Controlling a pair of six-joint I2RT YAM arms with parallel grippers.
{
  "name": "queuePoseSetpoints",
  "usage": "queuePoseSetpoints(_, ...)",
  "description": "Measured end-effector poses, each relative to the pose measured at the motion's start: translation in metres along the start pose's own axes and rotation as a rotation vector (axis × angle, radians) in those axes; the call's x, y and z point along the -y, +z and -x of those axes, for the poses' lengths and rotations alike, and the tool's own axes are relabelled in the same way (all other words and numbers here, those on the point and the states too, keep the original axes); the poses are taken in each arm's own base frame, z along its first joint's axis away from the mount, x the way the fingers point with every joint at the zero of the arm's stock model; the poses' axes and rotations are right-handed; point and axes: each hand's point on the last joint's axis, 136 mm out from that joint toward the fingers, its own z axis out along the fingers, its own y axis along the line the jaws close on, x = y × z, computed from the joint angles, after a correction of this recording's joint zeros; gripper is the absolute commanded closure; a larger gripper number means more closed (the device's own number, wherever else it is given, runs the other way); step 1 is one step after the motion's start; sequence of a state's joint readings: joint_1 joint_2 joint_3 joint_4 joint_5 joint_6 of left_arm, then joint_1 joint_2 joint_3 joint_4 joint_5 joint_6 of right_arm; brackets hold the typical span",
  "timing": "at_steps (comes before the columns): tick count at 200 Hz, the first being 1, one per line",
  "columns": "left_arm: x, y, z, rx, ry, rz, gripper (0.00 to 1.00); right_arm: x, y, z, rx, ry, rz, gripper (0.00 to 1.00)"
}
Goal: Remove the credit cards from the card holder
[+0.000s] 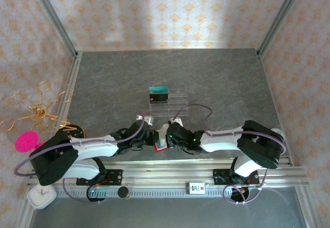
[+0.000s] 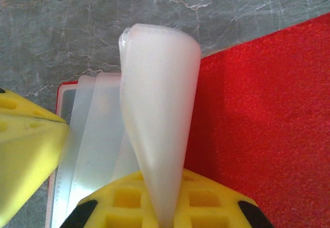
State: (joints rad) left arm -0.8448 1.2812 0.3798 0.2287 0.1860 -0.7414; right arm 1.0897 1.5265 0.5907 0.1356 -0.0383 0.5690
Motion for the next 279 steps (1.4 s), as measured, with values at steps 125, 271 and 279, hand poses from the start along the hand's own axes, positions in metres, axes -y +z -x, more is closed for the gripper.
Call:
queuePoseSetpoints(125,0.003,-0.006,0.008,0.025,-0.004,0.018,1.0,0.002,-0.002,-0.003,-0.003,0.018,0.003,1.0)
queuePoseSetpoints(271,0.027,0.015,-0.005,-0.082,0.039,-0.013,1.0,-0.015,-0.058,0.035,0.148,0.069,0.114,0.52)
queuePoseSetpoints(279,0.032,0.018,-0.005,-0.093,0.046,-0.019,1.0,-0.013,-0.063,0.038,0.163,0.076,0.111,0.51)
